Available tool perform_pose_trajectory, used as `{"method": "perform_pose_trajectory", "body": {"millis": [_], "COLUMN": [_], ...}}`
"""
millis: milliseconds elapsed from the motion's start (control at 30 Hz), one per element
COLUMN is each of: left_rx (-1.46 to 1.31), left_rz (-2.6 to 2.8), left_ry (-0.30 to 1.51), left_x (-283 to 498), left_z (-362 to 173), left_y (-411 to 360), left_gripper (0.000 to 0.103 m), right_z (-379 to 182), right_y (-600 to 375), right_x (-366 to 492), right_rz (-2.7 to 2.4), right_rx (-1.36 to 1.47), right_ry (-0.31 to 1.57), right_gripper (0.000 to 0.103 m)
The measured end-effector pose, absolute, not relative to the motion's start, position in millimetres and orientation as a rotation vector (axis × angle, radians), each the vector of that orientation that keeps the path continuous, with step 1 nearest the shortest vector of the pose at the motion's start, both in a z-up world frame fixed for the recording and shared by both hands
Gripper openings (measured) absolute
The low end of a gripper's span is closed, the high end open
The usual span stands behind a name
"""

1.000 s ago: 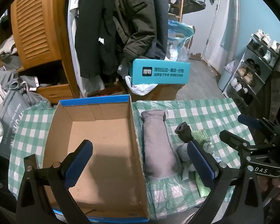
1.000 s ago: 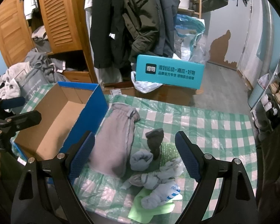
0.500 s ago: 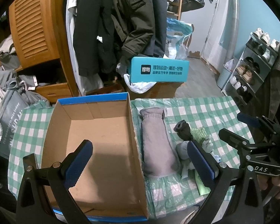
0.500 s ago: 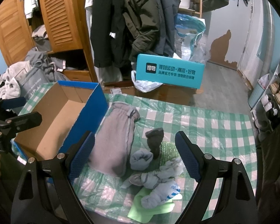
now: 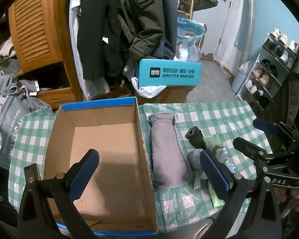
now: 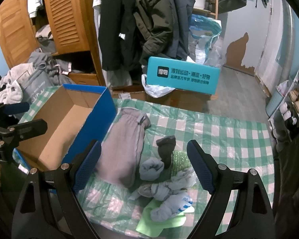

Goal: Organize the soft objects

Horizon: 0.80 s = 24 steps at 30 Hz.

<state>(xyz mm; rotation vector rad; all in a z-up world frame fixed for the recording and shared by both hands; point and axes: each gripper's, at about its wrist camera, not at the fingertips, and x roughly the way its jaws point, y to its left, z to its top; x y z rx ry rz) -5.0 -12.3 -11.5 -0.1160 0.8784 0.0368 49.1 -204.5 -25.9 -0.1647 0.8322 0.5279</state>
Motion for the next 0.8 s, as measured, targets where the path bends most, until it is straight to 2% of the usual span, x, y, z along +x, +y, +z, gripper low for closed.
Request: {"method": "perform_pose_trajectory", "body": {"millis": [800], "left_rx": [-0.112], "left_rz": [0.034], "left_ry": [0.885], "left_x": [-8.4], "left_z": [-14.2], "left_y": [-16.0], "left_gripper": [0.102], "right_z": [-26.6], "right_y": [-205.6], "right_x": [49.3], "right_rz": [0.527], "right_rx": [-0.166], "right_ry": [0.834], "right_gripper": [0.087]}}
